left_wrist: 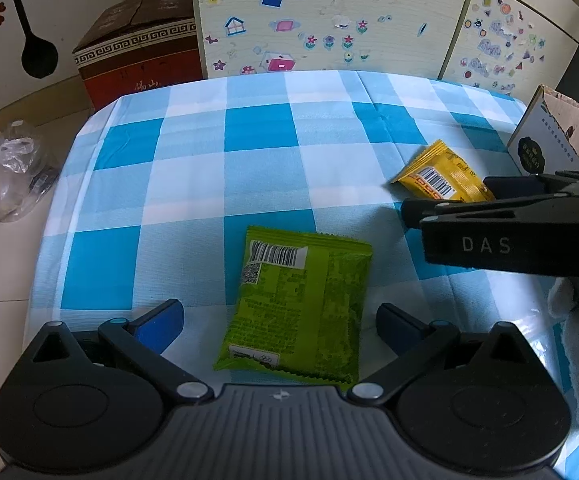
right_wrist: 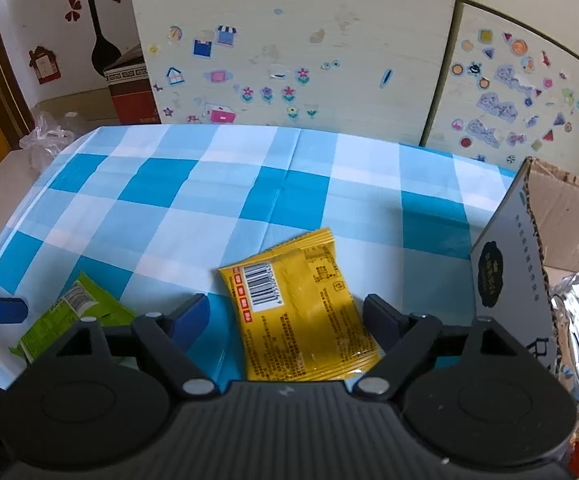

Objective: Organize snacks
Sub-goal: 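Grasp the green packet with the left gripper while the right gripper grasps the yellow packet, then carry both held packets into the cardboard box and open both grippers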

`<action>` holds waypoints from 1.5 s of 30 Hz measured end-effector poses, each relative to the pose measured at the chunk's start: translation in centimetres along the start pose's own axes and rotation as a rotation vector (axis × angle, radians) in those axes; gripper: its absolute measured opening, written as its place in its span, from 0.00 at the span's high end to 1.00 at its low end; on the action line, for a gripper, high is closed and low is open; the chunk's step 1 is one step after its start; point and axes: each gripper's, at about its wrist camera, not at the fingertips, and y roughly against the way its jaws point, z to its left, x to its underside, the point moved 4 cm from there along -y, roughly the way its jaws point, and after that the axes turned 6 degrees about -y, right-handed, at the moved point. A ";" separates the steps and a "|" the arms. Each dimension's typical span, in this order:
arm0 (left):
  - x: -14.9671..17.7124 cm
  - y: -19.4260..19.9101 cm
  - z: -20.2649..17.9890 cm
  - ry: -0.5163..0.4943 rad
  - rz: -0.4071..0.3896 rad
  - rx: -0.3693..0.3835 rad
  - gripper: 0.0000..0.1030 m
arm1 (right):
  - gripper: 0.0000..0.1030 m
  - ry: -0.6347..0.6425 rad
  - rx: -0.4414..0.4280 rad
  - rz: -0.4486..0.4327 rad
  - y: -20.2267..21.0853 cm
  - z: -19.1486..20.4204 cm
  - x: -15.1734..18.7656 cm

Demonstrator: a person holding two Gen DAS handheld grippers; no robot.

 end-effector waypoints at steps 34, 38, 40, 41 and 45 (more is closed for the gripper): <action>-1.6 5.8 -0.2 0.038 -0.130 0.020 0.45 | 0.43 -0.090 -0.006 -0.164 15.1 -0.7 0.2; -1.6 6.9 -1.0 0.009 -0.156 0.009 0.45 | 0.43 -0.113 -0.004 -0.187 17.0 -1.2 0.9; -1.6 7.3 -1.4 0.006 -0.163 0.009 0.45 | 0.43 -0.121 -0.006 -0.196 17.5 -1.5 0.9; -1.6 7.5 -1.6 0.003 -0.167 0.010 0.45 | 0.43 -0.124 -0.006 -0.199 17.6 -1.6 0.9; -1.7 8.2 -2.4 -0.022 -0.185 -0.002 0.45 | 0.43 -0.144 -0.003 -0.204 17.9 -2.3 0.8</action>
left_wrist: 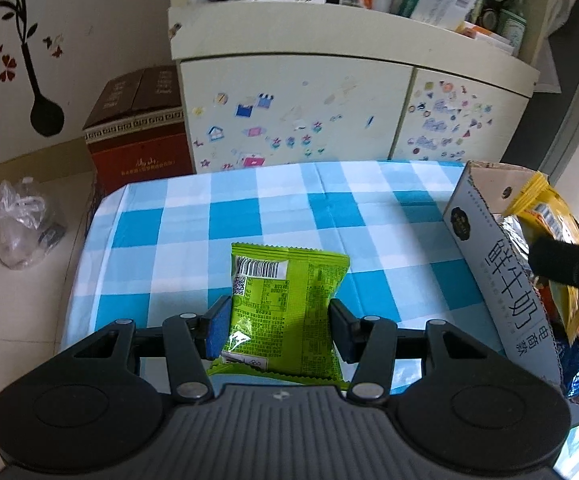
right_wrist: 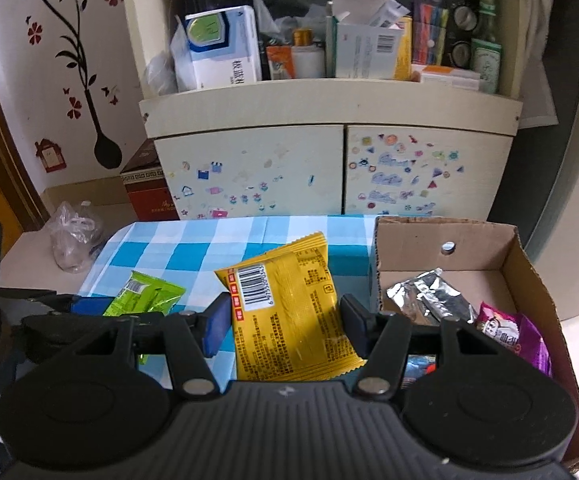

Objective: Organize snacks
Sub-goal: 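Carry both held packets into the cardboard box and open both grippers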

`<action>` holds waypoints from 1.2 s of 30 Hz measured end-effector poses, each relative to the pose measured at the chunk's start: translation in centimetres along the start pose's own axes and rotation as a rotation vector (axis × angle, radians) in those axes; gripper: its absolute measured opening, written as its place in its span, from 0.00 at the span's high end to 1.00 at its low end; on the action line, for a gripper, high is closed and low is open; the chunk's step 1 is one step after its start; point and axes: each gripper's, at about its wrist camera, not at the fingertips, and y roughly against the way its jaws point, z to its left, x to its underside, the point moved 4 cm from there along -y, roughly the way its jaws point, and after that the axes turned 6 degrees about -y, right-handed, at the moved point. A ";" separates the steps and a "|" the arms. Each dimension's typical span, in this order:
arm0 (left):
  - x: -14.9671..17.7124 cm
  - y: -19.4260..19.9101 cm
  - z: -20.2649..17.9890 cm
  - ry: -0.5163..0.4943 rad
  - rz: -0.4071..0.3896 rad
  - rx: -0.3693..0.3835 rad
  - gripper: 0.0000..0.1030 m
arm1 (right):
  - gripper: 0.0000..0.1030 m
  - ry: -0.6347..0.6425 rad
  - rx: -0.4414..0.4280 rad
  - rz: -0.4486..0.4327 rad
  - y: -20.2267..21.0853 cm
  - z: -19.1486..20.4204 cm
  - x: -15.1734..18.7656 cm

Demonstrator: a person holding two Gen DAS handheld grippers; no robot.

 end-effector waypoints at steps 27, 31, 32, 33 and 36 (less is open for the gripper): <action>-0.2 1.7 -3.8 -0.122 -0.052 -0.062 0.45 | 0.43 -0.114 0.047 -0.108 3.9 -6.3 -2.4; -0.7 2.0 -4.3 -0.113 -0.054 -0.055 0.45 | 0.43 -0.157 0.057 -0.138 4.8 -7.8 -2.9; -0.8 2.1 -4.7 -0.113 -0.057 -0.049 0.45 | 0.43 -0.169 0.058 -0.145 5.0 -8.2 -3.0; -1.0 2.3 -5.1 -0.113 -0.060 -0.042 0.45 | 0.43 -0.182 0.059 -0.153 5.3 -8.6 -3.2; -1.9 2.8 -6.5 -0.107 -0.074 -0.015 0.45 | 0.43 -0.218 0.064 -0.177 6.1 -10.0 -3.5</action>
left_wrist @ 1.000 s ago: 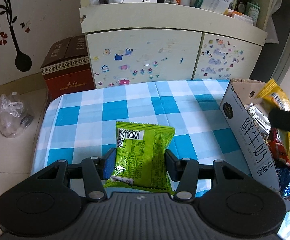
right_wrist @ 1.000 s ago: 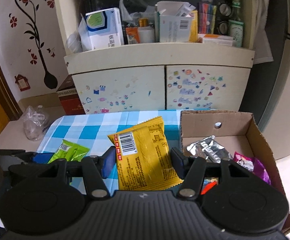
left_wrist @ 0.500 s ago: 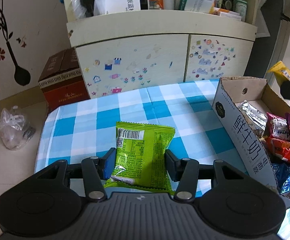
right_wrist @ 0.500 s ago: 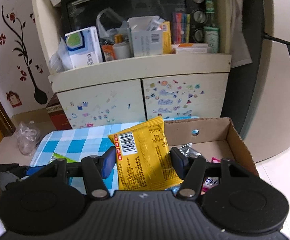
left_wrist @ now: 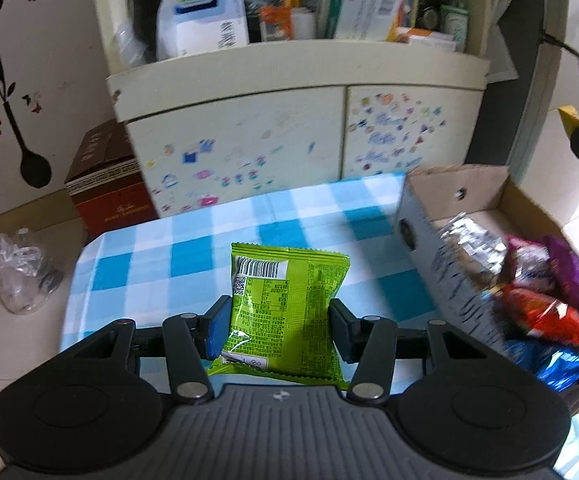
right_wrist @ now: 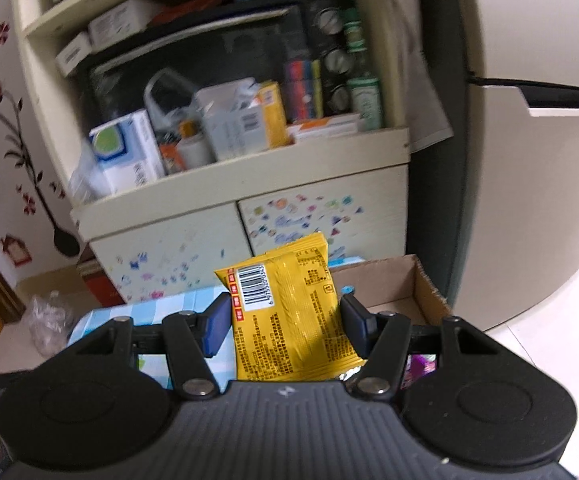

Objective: Organize snacks
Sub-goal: 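Carry both held packets into the cardboard box and open both grippers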

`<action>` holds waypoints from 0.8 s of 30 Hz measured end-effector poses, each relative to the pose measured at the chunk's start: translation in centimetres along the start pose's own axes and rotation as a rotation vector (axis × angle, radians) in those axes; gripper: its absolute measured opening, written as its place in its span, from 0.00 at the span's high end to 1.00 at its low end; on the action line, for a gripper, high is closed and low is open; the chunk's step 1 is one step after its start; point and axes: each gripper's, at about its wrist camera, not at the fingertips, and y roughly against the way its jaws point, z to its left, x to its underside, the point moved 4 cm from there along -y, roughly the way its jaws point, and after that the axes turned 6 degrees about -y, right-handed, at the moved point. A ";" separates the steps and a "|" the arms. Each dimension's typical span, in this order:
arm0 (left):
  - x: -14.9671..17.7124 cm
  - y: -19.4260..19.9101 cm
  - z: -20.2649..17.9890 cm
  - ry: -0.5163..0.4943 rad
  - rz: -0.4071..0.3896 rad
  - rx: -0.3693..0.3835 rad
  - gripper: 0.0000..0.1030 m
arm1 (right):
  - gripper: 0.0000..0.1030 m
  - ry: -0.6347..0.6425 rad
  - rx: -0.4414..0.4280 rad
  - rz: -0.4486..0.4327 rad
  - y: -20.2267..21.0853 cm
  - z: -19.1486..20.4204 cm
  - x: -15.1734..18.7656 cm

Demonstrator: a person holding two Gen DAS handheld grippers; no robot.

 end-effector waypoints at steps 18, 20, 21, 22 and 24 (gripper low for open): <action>-4.3 -1.2 -11.2 0.019 -0.018 0.217 0.45 | 0.43 -0.182 0.032 -0.015 0.9 -6.1 -1.2; -4.5 -1.7 -12.0 0.024 -0.010 0.227 0.45 | 0.43 -0.195 0.039 -0.011 0.8 -6.6 -1.1; -4.6 -1.9 -12.5 0.018 -0.008 0.230 0.45 | 0.43 -0.201 0.037 -0.009 0.7 -6.8 -1.1; -4.8 -2.1 -12.9 0.007 -0.009 0.232 0.45 | 0.42 -0.211 0.036 -0.007 0.6 -7.0 -1.1; -5.0 -2.3 -13.6 -0.011 -0.011 0.233 0.43 | 0.42 -0.236 0.032 0.001 0.2 -7.4 -1.0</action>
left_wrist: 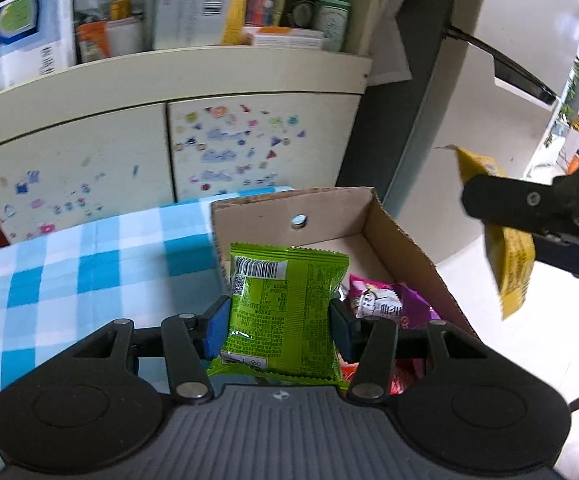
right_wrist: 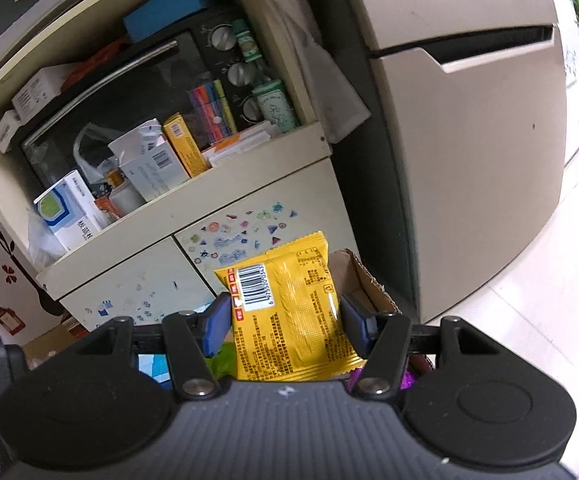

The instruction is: Organize snacks

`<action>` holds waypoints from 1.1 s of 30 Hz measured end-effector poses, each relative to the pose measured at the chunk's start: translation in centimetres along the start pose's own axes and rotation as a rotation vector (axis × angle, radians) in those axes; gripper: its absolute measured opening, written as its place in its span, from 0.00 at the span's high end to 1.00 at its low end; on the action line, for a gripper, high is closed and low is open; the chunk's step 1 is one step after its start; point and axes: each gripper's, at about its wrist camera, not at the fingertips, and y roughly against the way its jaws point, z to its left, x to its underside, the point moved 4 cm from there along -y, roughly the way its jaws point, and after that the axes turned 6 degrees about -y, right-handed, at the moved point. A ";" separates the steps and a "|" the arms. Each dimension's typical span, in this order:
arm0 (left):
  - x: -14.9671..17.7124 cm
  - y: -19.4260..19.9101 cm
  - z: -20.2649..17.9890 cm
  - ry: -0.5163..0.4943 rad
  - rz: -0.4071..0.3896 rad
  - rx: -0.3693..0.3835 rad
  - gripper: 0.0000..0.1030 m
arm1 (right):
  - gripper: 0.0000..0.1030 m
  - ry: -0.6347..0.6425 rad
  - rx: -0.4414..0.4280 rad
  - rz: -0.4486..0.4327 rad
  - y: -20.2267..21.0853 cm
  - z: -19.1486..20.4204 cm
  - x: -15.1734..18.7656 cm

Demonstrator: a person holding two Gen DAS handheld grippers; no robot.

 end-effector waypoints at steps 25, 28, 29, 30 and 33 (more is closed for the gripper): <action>3.0 3.9 1.7 0.031 0.100 -0.111 0.02 | 0.15 -0.024 0.040 0.012 0.8 -0.6 0.3; 3.1 4.6 1.8 0.040 0.101 -0.116 0.01 | 0.13 -0.014 0.064 0.013 1.2 -0.7 0.5; 3.2 4.8 1.8 0.046 0.107 -0.119 0.01 | 0.13 -0.004 0.076 0.015 1.4 -0.8 0.6; 3.2 5.0 1.9 0.051 0.112 -0.122 0.01 | 0.12 0.008 0.089 0.019 1.5 -0.7 0.7; 3.1 5.5 1.8 0.059 0.121 -0.138 0.00 | 0.09 0.055 0.128 0.035 1.8 -0.8 1.0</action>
